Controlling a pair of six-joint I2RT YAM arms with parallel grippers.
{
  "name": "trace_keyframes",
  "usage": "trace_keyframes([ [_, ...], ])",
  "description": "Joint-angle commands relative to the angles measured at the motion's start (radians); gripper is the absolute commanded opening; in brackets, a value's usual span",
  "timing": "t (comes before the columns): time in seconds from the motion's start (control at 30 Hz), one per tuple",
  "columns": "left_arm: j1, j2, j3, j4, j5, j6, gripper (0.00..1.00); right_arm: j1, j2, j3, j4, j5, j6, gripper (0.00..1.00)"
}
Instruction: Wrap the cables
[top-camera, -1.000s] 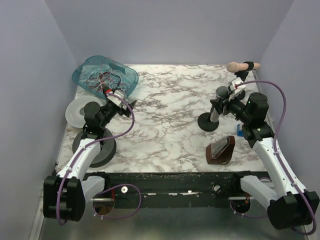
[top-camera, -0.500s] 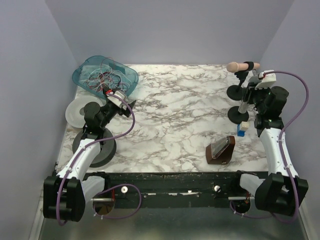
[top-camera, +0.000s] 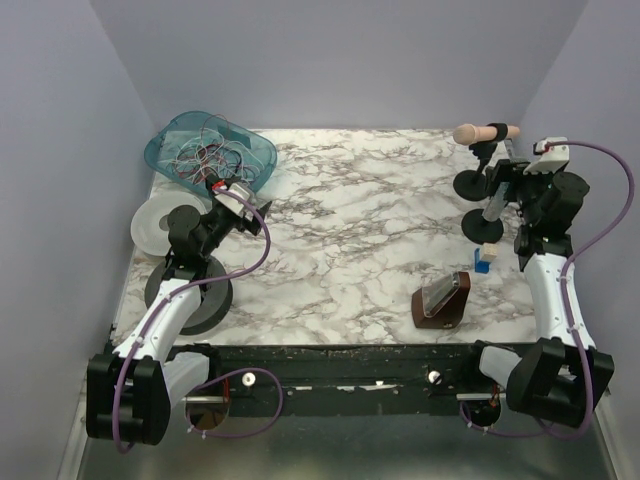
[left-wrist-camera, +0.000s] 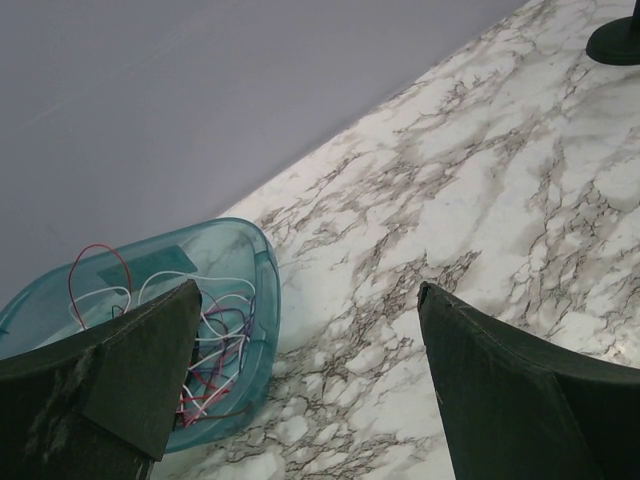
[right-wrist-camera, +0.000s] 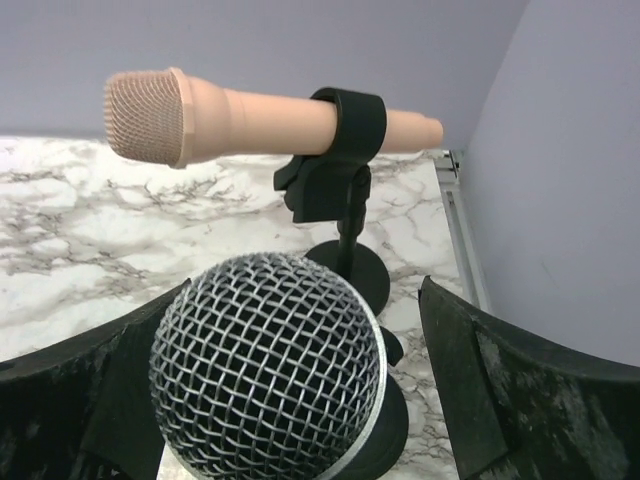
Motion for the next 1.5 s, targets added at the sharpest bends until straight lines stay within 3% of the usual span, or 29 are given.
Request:
trace_keyframes([
  [0.0,-0.002,-0.019,-0.018,0.019,-0.008,0.026,0.99,-0.007,-0.054,0.040,0.017,0.035,0.010,1.00],
  [0.3,-0.003,-0.020,-0.020,0.016,-0.002,0.030,0.99,-0.007,-0.123,0.139,-0.089,0.061,-0.013,1.00],
  [0.47,-0.002,-0.016,-0.024,0.022,0.012,0.033,0.99,-0.006,-0.172,0.268,-0.189,-0.167,-0.047,1.00],
  [0.53,-0.002,-0.014,-0.031,0.020,0.031,0.048,0.99,0.000,-0.192,0.359,-0.281,-0.338,-0.013,1.00],
  [0.6,-0.003,-0.014,-0.035,0.020,0.050,0.054,0.99,0.061,-0.184,0.480,-0.455,-0.384,0.025,1.00],
  [0.7,-0.002,-0.010,-0.035,0.017,0.055,0.051,0.99,0.242,-0.157,0.597,-0.800,-0.281,0.045,1.00],
  [0.8,-0.002,-0.004,-0.024,-0.004,0.047,0.052,0.99,0.408,-0.147,0.618,-1.089,-0.071,0.200,1.00],
  [0.93,-0.005,0.022,-0.006,-0.032,0.053,0.060,0.99,0.443,-0.159,0.623,-1.386,0.185,0.410,1.00],
  [1.0,-0.005,0.041,0.002,-0.026,0.059,0.057,0.99,0.445,-0.167,0.597,-1.483,0.219,0.473,1.00],
  [1.27,-0.008,0.073,0.020,-0.007,0.073,0.059,0.99,0.534,-0.201,0.345,-1.507,0.239,0.587,1.00],
  [1.47,-0.009,0.062,0.012,-0.016,0.059,0.069,0.99,0.539,-0.212,0.227,-1.453,0.304,0.553,1.00],
])
